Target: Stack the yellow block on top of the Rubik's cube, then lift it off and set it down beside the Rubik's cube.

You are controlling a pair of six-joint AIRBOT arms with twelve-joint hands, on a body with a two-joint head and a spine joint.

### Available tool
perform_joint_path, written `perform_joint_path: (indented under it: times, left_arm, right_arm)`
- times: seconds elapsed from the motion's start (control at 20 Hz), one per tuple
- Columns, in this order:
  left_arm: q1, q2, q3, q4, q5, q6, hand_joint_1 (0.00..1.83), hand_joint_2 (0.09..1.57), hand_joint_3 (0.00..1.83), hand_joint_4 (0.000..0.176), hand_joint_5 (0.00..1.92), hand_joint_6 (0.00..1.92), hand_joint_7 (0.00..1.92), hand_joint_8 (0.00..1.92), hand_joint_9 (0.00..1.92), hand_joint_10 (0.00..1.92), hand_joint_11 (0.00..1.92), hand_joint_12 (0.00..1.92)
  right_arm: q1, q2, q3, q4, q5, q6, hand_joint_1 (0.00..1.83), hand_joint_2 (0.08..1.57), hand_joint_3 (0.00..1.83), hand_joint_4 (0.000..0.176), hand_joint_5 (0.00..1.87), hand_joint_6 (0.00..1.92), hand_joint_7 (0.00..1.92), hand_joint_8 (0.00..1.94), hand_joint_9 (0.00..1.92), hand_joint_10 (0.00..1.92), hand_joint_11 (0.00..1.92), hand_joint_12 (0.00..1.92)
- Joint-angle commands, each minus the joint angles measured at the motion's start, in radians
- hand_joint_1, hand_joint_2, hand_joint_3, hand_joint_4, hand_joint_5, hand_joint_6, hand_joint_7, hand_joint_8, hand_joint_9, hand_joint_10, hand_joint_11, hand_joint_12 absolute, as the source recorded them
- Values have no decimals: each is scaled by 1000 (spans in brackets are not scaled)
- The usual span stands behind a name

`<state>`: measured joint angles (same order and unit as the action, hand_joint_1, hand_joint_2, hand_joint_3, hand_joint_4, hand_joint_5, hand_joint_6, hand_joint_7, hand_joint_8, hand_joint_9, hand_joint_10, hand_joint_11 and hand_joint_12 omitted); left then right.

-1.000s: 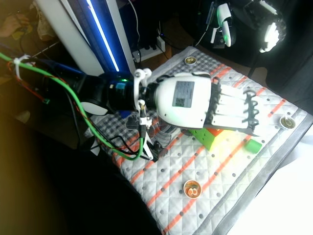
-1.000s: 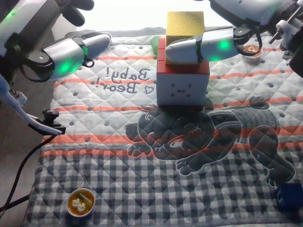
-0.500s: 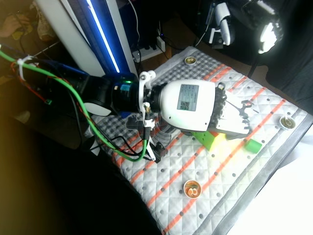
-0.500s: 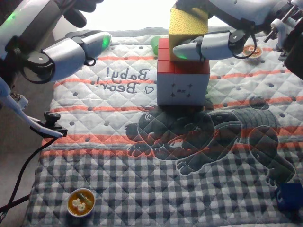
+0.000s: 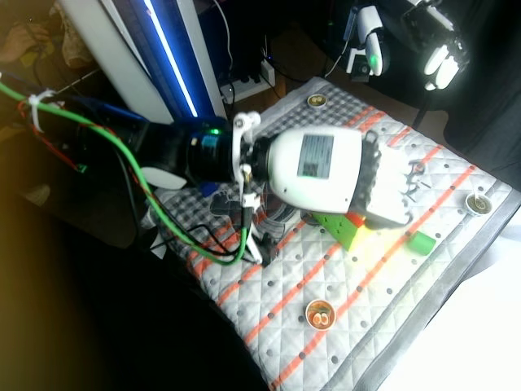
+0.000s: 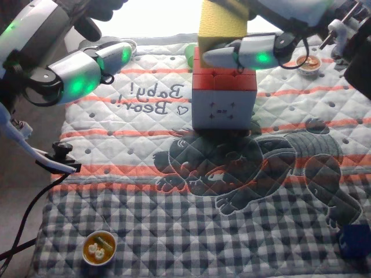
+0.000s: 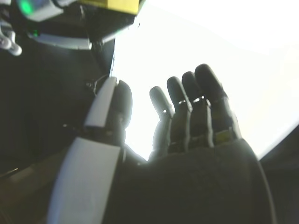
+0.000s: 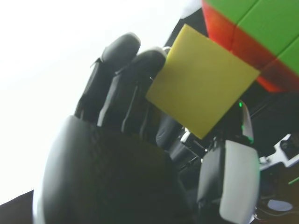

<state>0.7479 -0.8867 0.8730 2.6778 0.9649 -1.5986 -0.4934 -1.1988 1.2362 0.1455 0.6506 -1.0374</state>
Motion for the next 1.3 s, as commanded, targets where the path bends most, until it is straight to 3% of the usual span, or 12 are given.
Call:
perform_joint_path:
  times: [0.0,0.1,0.25,0.35,0.5,0.65,0.85,0.9,1.0,1.1,1.2,1.25]
  left_arm:
    - [-5,7,-4,25,128,-9,1070,1323,0,0,107,927,158,905,62,1169,0,1771]
    - [8,16,-14,17,146,-10,1085,1326,0,0,82,1008,117,982,24,1258,0,1804]
    - [28,31,-28,6,172,-10,1061,1322,0,0,76,1080,116,988,20,1245,0,1777]
    - [35,35,-33,3,181,-11,1082,1318,0,0,75,1075,116,984,14,1247,0,1778]
    - [48,43,-41,-2,196,-11,1055,1325,0,0,97,1116,123,1066,24,1334,0,1871]
    - [65,54,-53,-10,218,-12,1029,1330,3,0,87,1182,89,1188,3,1409,0,1869]
    - [80,55,-61,-16,233,-13,1037,1336,5,0,67,1234,67,1233,0,1390,0,1890]
    - [85,56,-64,-18,238,-13,1012,1340,7,0,74,1237,80,1238,0,1390,0,1876]
    - [92,57,-66,-23,244,-14,963,1343,7,0,96,1205,93,1209,0,1353,0,1821]
    - [95,57,-66,-23,245,-18,947,1343,5,0,124,1150,115,1168,11,1324,0,1794]
    - [95,56,-66,-23,245,-19,924,1346,4,0,131,1113,143,1090,25,1281,0,1760]
    - [95,56,-66,-23,245,-19,937,1338,0,0,153,1090,183,1042,61,1252,0,1745]
  right_arm:
    - [18,18,-8,-8,168,0,1196,1233,0,0,754,1201,800,1473,719,1468,641,1828]
    - [4,57,-50,-26,219,0,1174,1263,5,0,730,1251,708,1606,622,1678,636,1917]
    - [-38,114,-118,-62,296,0,1151,1258,0,6,715,1400,738,1424,639,1393,547,1714]
    - [-76,147,-157,-82,341,0,1341,1219,0,0,684,1322,802,1299,760,1503,651,1758]
    - [-128,187,-204,-104,386,0,1191,1226,3,0,719,1311,839,1381,766,1558,662,1879]
    - [-196,228,-249,-117,427,0,1319,1231,1,0,701,1185,813,1424,688,1608,591,1868]
    - [-291,261,-294,-116,475,0,1248,1185,0,0,828,1130,898,1307,724,1483,552,1876]
    - [-315,273,-302,-116,476,0,1335,1185,0,0,791,1271,902,1211,721,1440,470,1837]
    - [-348,291,-309,-116,476,0,1358,1190,2,0,778,1238,868,1268,732,1478,522,1850]
    - [-407,303,-317,-88,474,1,1230,1221,11,0,718,1218,851,1473,870,1673,763,1918]
    - [-455,302,-320,-70,471,1,1341,1175,0,0,716,1282,928,1139,890,1383,771,1724]
    - [-475,302,-322,-63,468,1,1263,1167,0,0,765,1233,999,1121,974,1321,800,1718]
